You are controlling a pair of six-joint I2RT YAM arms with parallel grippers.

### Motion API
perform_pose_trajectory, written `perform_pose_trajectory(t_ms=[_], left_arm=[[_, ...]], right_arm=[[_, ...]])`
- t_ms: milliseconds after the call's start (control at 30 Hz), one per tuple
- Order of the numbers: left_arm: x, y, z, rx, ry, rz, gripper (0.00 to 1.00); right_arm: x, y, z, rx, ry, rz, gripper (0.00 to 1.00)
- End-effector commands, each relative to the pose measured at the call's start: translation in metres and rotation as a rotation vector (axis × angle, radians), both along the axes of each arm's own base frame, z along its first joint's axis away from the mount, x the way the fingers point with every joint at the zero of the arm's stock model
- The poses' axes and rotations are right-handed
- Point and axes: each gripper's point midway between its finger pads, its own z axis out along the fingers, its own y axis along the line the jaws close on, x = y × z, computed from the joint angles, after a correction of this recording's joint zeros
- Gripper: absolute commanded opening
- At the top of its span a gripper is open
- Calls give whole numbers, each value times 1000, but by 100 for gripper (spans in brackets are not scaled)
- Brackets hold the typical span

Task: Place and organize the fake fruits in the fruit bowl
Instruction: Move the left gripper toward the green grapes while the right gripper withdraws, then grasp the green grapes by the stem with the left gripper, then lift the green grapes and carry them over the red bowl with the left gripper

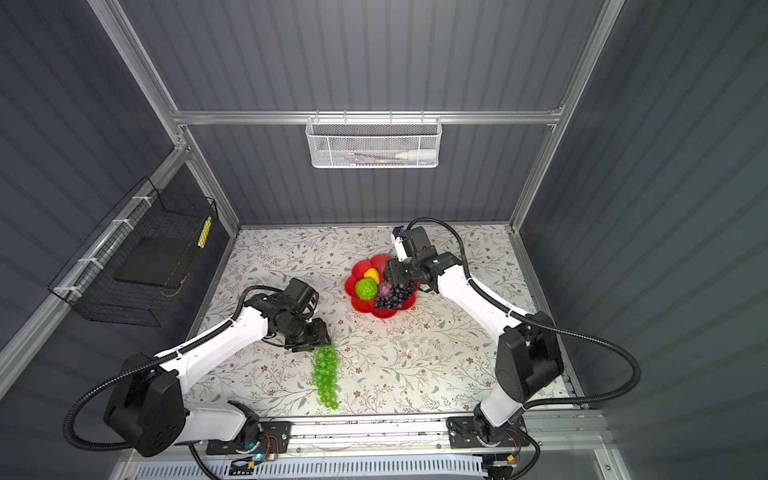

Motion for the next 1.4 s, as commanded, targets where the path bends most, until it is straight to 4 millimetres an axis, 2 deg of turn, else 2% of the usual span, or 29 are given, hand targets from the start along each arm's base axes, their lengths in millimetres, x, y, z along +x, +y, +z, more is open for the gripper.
perform_pose_trajectory(t_ms=[0,200,367,633,733,967,1033,1200,1367], left_arm=[[-2,-2,-7,-14,9,-35,44],[-4,-5,-8,-33,17,-40,27],[-8,-4,-14,-27,41,-48,24],[-7,1,-9,-2,24,-37,21],[-6,4,-8,15,21,-34,13],[-5,6,-4,30,9,-40,12],[-4,7,-3,35,5,-38,8],[1,8,8,38,-33,-37,2],[3,8,19,31,-59,-39,0]], right_arm=[[-2,1,-11,-17,31,-6,64],[-4,0,-14,-22,35,-6,64],[-6,3,-16,-13,42,-4,64],[-5,3,-17,-11,41,-2,64],[-6,5,-17,-5,43,1,64],[-6,7,-18,-4,45,4,63],[-6,8,-19,-3,46,5,63],[-6,9,-18,0,42,7,64],[-6,11,-16,3,37,11,64]])
